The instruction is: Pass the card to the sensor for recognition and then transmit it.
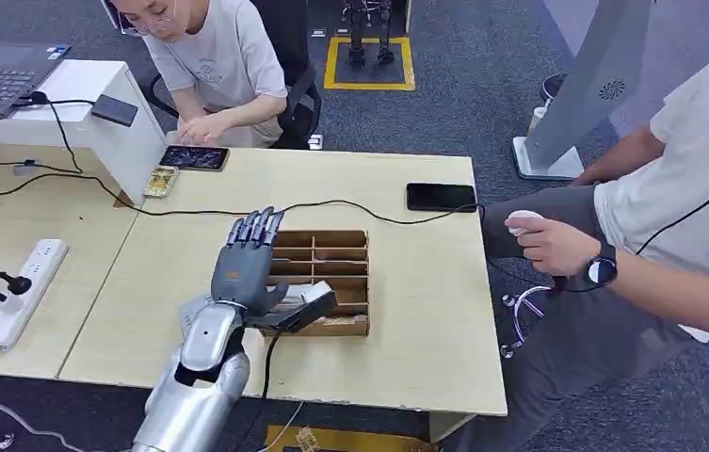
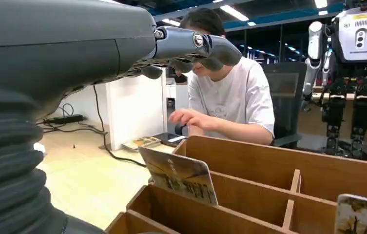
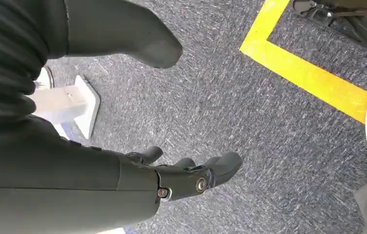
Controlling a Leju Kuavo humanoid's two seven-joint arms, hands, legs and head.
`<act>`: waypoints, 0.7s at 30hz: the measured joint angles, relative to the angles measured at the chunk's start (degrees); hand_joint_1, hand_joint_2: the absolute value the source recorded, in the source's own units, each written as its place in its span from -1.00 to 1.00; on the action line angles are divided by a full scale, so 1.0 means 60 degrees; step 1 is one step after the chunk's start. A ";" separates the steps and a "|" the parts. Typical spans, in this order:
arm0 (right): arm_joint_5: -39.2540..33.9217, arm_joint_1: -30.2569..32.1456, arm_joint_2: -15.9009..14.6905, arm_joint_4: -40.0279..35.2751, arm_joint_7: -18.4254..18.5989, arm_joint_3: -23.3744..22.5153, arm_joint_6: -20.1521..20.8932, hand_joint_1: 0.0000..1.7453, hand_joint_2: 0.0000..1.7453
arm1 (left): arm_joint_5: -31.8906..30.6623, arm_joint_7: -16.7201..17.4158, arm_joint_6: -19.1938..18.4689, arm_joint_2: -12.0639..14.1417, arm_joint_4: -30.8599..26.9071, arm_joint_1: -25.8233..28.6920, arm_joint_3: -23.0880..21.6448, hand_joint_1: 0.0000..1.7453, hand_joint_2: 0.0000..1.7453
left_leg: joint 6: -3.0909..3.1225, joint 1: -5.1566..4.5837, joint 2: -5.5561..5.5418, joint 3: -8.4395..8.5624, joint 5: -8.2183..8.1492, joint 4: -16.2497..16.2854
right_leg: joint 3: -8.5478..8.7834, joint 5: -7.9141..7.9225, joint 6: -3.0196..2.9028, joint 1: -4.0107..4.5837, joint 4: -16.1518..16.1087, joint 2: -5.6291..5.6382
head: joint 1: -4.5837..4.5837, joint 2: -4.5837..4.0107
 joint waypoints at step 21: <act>0.0000 -0.0002 0.0000 0.0000 -0.0018 0.0000 0.0004 -1.00 1.00 | 0.0000 0.0018 -0.0044 -0.0124 0.0259 -0.0127 0.0095 1.00 1.00 | 0.0000 0.0000 0.0000 0.0000 0.0000 0.0000 | 0.0000 0.0000 0.0000 0.0000 0.0000 0.0000 | 0.0000 0.0000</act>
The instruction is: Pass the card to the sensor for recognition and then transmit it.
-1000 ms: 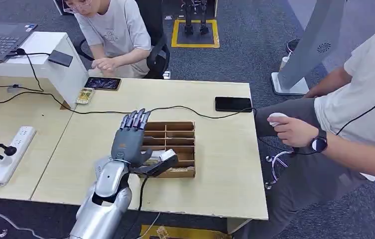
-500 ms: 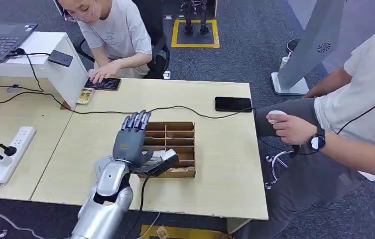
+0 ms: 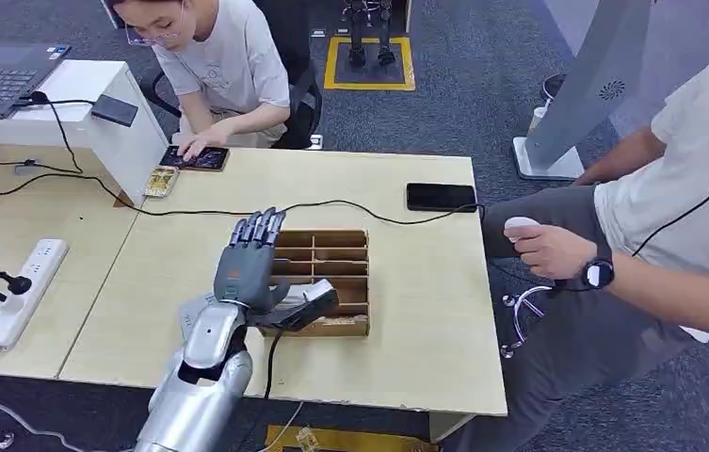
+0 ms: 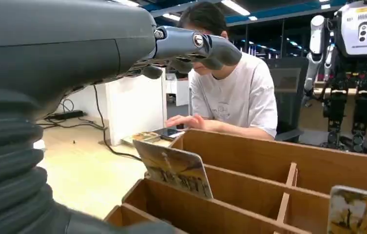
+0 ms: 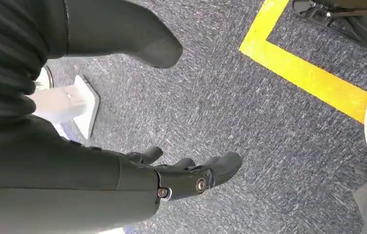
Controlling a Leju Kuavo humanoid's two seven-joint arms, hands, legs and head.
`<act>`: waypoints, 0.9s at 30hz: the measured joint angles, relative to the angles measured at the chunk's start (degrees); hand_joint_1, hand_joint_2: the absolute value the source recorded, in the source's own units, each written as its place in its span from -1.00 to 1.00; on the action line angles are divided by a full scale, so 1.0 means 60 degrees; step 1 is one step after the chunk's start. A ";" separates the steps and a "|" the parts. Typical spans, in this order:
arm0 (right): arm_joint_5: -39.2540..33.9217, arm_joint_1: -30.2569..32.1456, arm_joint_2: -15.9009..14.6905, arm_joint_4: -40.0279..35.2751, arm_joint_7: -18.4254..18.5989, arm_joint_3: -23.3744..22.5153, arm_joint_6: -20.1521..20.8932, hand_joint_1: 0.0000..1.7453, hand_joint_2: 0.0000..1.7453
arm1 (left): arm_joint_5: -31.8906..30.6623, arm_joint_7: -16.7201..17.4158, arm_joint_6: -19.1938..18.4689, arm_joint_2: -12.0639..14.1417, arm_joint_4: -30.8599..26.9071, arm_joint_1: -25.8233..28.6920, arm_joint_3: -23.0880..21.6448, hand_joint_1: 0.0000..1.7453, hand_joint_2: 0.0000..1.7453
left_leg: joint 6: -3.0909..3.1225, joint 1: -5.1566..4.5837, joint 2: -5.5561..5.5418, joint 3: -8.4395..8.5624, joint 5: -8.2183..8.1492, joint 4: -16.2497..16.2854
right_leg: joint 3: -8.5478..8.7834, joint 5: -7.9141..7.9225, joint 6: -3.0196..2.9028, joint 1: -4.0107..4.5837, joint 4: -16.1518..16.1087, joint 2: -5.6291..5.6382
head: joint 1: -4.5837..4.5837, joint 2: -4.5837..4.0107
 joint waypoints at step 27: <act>0.0175 -0.0060 0.0047 -0.0004 -0.0186 0.0000 -0.0120 -1.00 1.00 | 0.0000 -0.0015 -0.0015 0.0091 0.0284 -0.0053 0.0113 1.00 1.00 | 0.0000 0.0000 0.0000 0.0000 0.0000 0.0000 | 0.0001 0.0000 0.0000 0.0000 0.0002 0.0000 | 0.0000 0.0000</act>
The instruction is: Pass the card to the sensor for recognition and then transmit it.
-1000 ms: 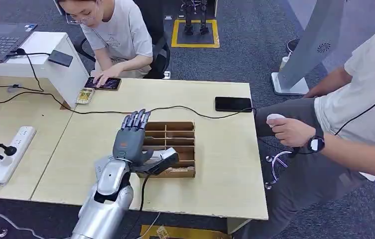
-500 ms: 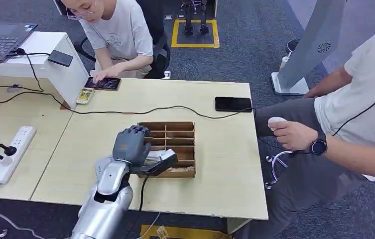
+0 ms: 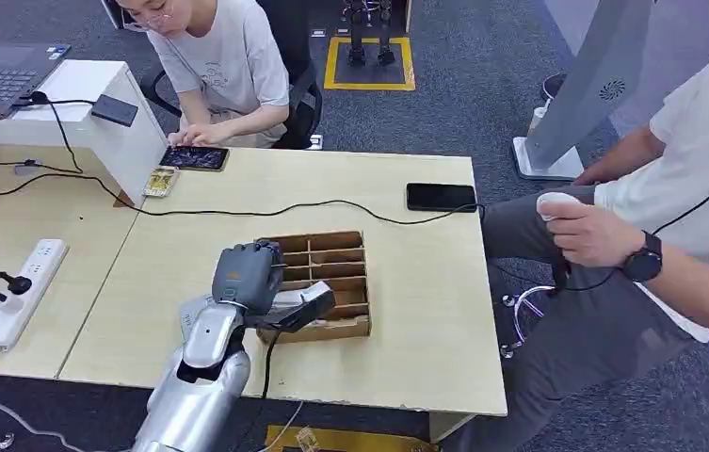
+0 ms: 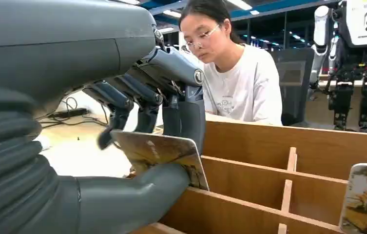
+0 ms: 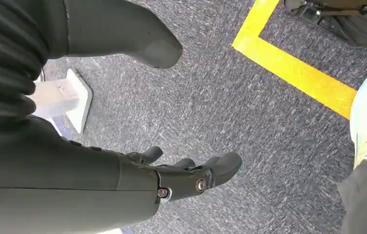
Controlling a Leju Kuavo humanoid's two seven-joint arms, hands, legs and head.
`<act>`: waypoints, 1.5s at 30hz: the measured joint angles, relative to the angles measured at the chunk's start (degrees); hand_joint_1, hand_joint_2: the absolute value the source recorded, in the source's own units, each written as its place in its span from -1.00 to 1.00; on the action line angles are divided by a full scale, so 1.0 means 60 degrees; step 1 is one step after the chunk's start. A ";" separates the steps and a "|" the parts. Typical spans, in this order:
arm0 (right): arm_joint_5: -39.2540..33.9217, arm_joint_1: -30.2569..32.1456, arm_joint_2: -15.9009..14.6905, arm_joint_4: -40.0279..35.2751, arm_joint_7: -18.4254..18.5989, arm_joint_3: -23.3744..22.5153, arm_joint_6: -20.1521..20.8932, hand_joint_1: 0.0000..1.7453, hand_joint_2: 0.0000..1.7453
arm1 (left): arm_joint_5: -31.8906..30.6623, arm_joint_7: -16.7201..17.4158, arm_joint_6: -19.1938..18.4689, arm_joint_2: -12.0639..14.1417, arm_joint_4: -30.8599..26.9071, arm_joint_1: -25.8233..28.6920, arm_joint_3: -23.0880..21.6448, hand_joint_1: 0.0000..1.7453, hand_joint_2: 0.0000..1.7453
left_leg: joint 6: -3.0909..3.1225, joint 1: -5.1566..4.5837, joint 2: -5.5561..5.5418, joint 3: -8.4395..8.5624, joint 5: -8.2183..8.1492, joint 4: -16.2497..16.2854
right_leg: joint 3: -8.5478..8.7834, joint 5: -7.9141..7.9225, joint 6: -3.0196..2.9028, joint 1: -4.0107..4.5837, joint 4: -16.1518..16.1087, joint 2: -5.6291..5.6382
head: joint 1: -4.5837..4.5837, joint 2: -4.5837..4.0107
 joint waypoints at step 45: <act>-0.0215 0.0107 -0.0033 0.0004 0.0182 0.0000 0.0157 -1.00 1.00 | 0.0007 0.1108 -0.1125 0.0372 -0.1526 -0.2835 0.2047 0.86 1.00 | 0.0000 0.0003 -0.0001 0.0000 0.0014 0.0002 | -0.0003 0.0006 -0.0005 0.0002 0.0007 -0.0001 | 0.0004 0.0000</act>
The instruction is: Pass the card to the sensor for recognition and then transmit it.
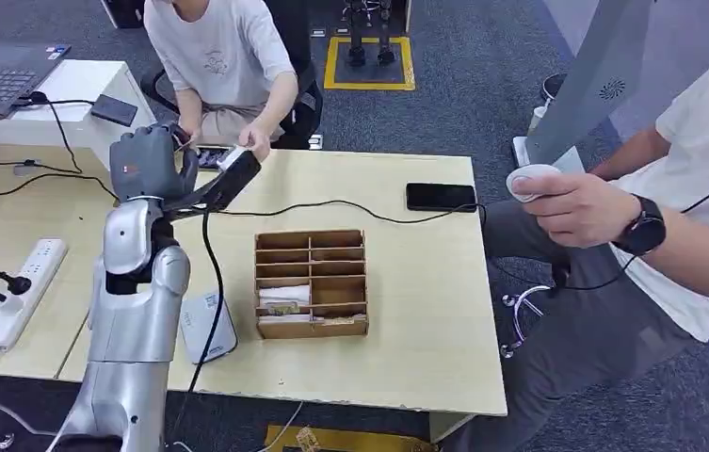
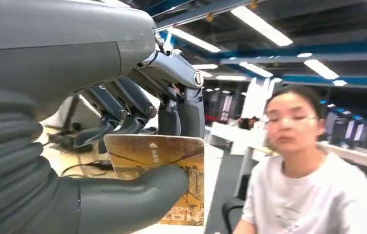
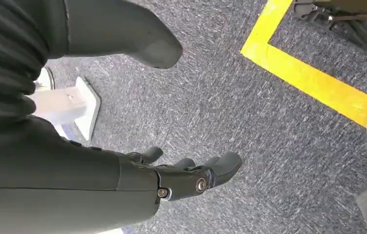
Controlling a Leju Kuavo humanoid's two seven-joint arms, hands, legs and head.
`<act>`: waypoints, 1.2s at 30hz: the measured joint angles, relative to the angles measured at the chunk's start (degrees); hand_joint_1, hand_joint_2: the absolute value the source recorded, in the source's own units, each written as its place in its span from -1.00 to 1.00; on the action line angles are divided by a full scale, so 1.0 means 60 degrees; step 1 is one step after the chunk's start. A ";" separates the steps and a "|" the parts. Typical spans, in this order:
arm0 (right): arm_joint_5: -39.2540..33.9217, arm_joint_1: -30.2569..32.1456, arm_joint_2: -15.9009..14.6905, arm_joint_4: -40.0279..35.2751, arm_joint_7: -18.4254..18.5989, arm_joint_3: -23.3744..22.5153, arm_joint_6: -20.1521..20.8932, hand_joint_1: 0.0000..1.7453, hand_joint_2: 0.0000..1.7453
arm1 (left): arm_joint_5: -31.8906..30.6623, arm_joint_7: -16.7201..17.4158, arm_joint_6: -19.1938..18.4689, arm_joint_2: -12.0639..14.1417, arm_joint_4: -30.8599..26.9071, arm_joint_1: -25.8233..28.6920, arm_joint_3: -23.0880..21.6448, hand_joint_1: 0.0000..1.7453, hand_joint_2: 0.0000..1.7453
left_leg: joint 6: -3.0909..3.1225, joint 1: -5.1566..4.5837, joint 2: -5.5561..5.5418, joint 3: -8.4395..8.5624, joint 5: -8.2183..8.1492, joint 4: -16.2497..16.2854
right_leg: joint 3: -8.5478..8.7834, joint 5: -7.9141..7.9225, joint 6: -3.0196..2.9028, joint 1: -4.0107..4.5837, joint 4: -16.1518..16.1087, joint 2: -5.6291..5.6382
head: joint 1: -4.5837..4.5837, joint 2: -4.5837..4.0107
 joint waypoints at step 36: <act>-0.0090 0.0041 0.0000 0.0007 0.0015 0.0000 -0.0029 -1.00 1.00 | -0.0004 0.0436 0.0983 0.0359 0.0302 -0.0073 0.1017 -1.00 1.00 | -0.0001 0.0001 0.0011 -0.0003 0.0000 -0.0003 | 0.0000 0.0000 -0.0001 0.0001 0.0006 0.0014 | -0.0007 0.0000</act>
